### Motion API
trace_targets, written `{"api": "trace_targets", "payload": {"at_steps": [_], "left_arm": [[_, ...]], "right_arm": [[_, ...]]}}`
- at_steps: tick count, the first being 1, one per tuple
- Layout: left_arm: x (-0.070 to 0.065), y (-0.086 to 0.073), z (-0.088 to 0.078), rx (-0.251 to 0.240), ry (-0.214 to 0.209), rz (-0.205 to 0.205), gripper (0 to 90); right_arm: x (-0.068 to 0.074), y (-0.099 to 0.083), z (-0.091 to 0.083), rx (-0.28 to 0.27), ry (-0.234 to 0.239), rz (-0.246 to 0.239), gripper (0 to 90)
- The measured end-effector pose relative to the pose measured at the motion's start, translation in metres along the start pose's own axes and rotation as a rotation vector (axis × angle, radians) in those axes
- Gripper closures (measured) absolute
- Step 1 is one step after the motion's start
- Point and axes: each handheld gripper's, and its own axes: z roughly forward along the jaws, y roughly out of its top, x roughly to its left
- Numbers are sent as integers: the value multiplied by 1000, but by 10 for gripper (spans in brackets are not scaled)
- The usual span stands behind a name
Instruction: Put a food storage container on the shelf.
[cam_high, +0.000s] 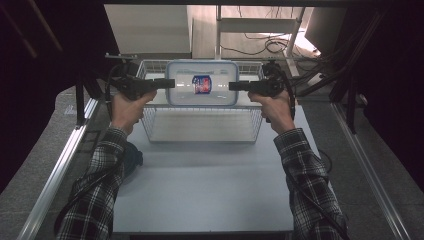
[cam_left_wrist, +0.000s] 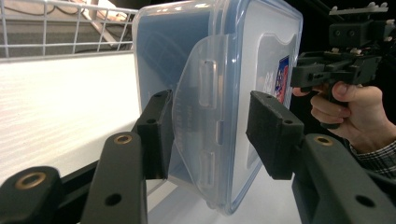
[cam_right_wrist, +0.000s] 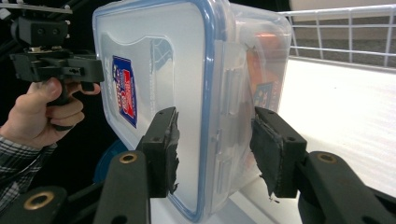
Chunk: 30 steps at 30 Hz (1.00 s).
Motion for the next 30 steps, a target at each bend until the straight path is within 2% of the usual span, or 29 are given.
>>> {"api": "trace_targets", "payload": {"at_steps": [5, 12, 17, 19, 21, 22, 24, 26, 28, 29, 30], "left_arm": [[4, 0, 4, -9, 4, -8, 511], [0, 1, 6, 4, 51, 43, 475], [-1, 1, 9, 21, 77, 69, 441], [-1, 1, 11, 32, 83, 72, 410], [2, 0, 13, 38, 85, 57, 363], [4, 0, 13, 33, 75, 47, 357], [7, 0, 12, 30, 69, 43, 357], [7, 1, 12, 29, 99, 47, 344], [4, 3, 11, 27, 174, 73, 294], [3, 3, 10, 29, 195, 84, 290], [2, 2, 11, 33, 198, 89, 289]], "right_arm": [[-1, 4, 2, -3, -26, 4, 512], [0, 6, 5, -3, -37, 8, 496], [4, 8, 7, 17, -105, -43, 483], [7, 7, 11, 35, -116, -60, 475], [11, 6, 16, 68, -172, -92, 452], [12, 5, 17, 67, -182, -90, 456], [11, 5, 17, 59, -173, -78, 463], [11, 5, 17, 59, -167, -76, 469], [11, 5, 15, 51, -167, -75, 478], [12, 6, 15, 48, -166, -71, 471], [12, 6, 15, 45, -166, -65, 470]]}}
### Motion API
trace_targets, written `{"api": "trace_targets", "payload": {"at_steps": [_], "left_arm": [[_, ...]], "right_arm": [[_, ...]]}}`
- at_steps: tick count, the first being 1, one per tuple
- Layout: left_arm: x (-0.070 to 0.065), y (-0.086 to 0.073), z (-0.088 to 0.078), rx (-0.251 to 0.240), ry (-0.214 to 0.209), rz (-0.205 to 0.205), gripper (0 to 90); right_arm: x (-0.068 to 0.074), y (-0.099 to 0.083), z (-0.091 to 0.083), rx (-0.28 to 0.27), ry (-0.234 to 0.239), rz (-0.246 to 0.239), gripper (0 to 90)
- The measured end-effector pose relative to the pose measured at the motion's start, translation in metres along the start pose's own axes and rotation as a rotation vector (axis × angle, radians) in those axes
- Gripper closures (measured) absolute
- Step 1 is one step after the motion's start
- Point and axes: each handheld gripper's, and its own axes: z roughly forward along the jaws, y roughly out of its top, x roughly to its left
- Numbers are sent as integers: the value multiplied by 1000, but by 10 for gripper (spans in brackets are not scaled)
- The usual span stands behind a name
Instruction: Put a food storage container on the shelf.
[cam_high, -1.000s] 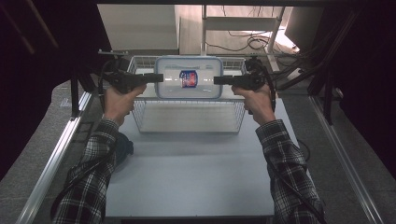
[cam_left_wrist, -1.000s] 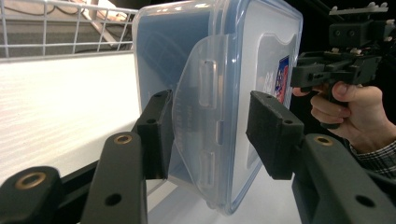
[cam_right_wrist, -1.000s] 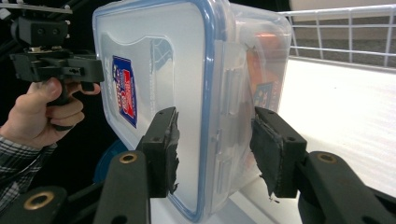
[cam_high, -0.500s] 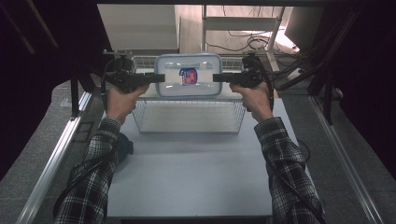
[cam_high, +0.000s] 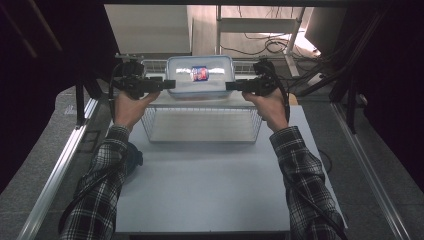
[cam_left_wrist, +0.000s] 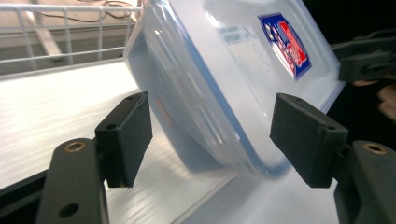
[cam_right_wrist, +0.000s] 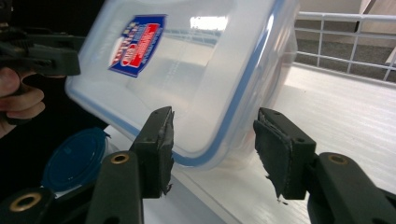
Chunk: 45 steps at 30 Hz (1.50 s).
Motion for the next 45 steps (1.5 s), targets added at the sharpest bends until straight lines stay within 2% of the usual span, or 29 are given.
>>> {"api": "trace_targets", "payload": {"at_steps": [3, 5, 9, 11, 15, 25, 27, 28, 31, 34, 36, 38, 41, 45], "left_arm": [[-3, -1, 2, -3, -23, 8, 338], [-6, 0, 1, -16, 6, 21, 381], [-6, 2, 0, -33, 23, 12, 461], [-5, 1, 0, -38, 15, -7, 471], [-5, 0, 0, -45, 9, -15, 473], [-9, -3, -2, -50, 14, -15, 471], [-12, -3, -3, -56, 27, 12, 470], [-16, -3, -6, -80, 33, 43, 447], [-22, -3, -12, -112, 12, 73, 365], [-28, -4, -19, -96, 12, 97, 308], [-30, -8, -22, -86, -6, 101, 265], [-33, -13, -24, -78, -14, 117, 245], [-37, -24, -27, -57, -5, 155, 242], [-42, -39, -28, -32, 9, 185, 227]], "right_arm": [[1, 1, -2, -18, -19, -3, 503], [3, 2, -1, -29, -36, -6, 508], [7, 4, -2, -30, -60, -24, 505], [9, 4, -3, -25, -61, -30, 507], [12, 3, -4, -23, -71, -46, 508], [12, 3, -3, -28, -76, -44, 486], [12, 3, -3, -28, -77, -45, 487], [13, 3, -3, -30, -81, -50, 485], [15, 2, -6, -49, -53, -73, 438], [18, 1, -10, -65, -47, -102, 351], [22, -3, -12, -70, -44, -126, 290], [25, -8, -14, -76, -56, -149, 221], [28, -16, -16, -76, -80, -184, 164], [29, -28, -22, -91, -77, -187, 106]]}}
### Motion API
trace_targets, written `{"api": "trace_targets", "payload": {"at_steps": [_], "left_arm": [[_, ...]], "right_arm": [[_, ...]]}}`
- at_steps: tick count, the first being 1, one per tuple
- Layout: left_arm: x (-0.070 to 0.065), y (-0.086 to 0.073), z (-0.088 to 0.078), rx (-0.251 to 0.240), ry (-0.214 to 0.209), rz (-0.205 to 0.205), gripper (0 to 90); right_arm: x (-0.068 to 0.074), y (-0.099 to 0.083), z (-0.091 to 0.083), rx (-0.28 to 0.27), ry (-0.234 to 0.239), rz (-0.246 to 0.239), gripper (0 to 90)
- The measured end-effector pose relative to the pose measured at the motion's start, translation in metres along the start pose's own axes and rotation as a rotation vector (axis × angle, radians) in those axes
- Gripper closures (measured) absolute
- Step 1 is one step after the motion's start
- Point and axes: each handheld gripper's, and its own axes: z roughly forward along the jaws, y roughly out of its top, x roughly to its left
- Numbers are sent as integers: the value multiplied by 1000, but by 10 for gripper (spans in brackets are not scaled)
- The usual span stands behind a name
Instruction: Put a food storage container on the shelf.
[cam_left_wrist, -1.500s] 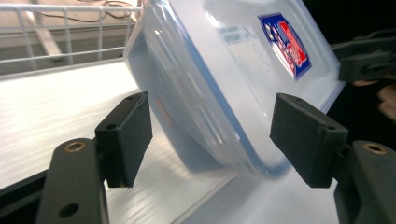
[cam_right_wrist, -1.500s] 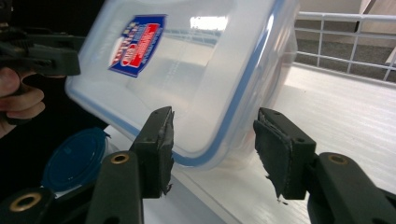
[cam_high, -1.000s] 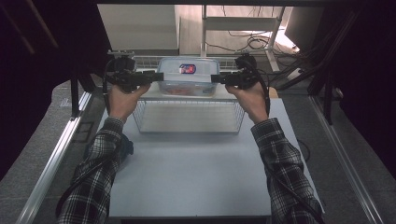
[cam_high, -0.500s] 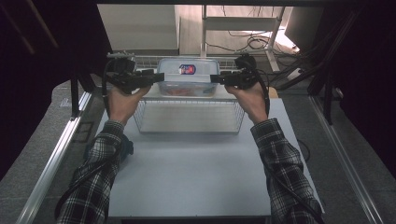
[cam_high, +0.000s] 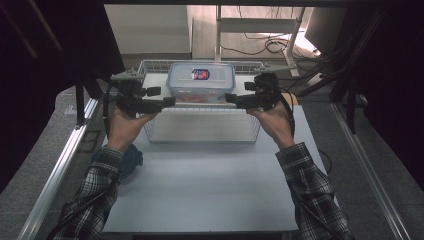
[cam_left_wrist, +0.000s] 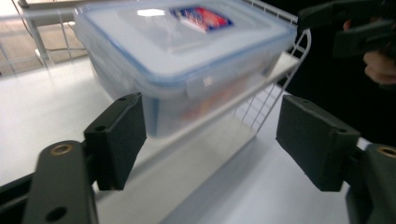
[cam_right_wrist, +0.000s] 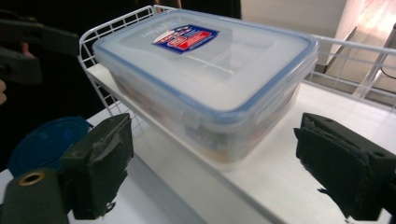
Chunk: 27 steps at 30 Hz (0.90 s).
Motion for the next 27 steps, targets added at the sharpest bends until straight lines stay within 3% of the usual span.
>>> {"api": "trace_targets", "payload": {"at_steps": [6, 13, 27], "left_arm": [[-13, -22, 1, 47, 19, 38, 171], [-23, -53, 2, 54, -15, 16, 155], [-42, -111, 0, 76, -21, 8, 119]], "right_arm": [[9, -17, -6, 17, -4, -34, 56], [21, -37, -12, 23, 10, -71, 43], [39, -84, -19, 39, 32, -122, 33]]}}
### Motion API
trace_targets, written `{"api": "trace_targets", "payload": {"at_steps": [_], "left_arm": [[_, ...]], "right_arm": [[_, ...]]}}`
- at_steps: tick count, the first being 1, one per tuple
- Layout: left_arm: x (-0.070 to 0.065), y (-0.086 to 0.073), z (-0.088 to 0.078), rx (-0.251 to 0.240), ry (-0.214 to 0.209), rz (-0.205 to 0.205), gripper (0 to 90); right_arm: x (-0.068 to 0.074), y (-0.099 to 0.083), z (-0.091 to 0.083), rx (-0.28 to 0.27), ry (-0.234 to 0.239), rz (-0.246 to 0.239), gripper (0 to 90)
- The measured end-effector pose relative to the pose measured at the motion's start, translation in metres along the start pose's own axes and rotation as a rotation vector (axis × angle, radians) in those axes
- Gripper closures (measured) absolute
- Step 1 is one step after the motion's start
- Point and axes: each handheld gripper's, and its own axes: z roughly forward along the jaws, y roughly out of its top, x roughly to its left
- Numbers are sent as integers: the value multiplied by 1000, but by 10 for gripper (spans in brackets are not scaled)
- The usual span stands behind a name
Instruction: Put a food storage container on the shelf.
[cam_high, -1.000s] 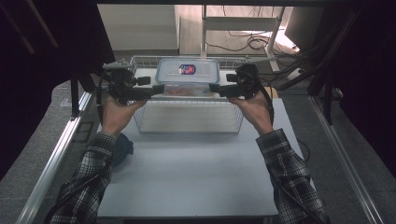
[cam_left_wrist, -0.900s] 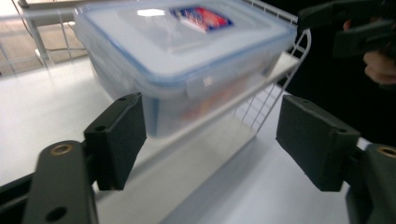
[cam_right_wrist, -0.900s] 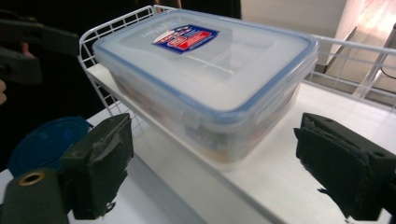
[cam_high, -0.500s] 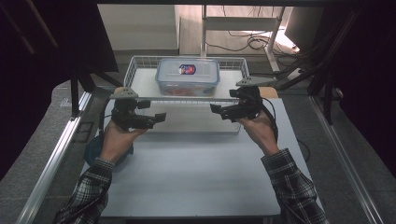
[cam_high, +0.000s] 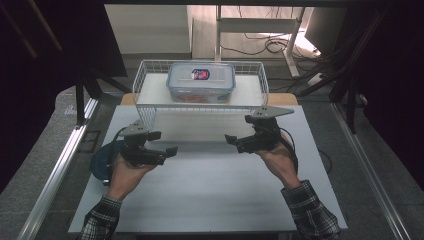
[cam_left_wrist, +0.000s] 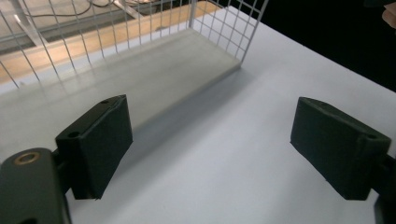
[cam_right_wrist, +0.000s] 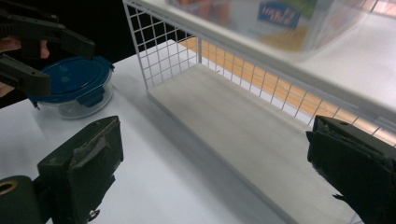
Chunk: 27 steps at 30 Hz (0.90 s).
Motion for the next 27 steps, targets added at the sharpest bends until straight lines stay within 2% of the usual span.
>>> {"api": "trace_targets", "payload": {"at_steps": [8, 10, 12, 19, 21, 25, 27], "left_arm": [[-13, -26, -1, -4, 7, 3, 91], [-14, -30, -1, 12, 6, 0, 86], [-15, -35, -3, 13, 24, 2, 85], [-23, -52, -7, -10, 7, -13, 71], [-26, -56, -6, -13, 7, -2, 63], [-35, -63, -1, 29, 47, 70, 24], [-36, -68, 1, 30, 36, 67, 11]], "right_arm": [[11, -30, 2, 10, 2, -8, 13], [12, -37, -2, 2, 3, 5, 11], [13, -42, -4, -10, 4, 19, 11], [15, -59, -10, 21, -4, 12, 9], [16, -64, -11, 27, -13, 2, 9], [20, -72, -13, 36, -17, 1, 10], [22, -78, -14, 33, -13, 10, 10]]}}
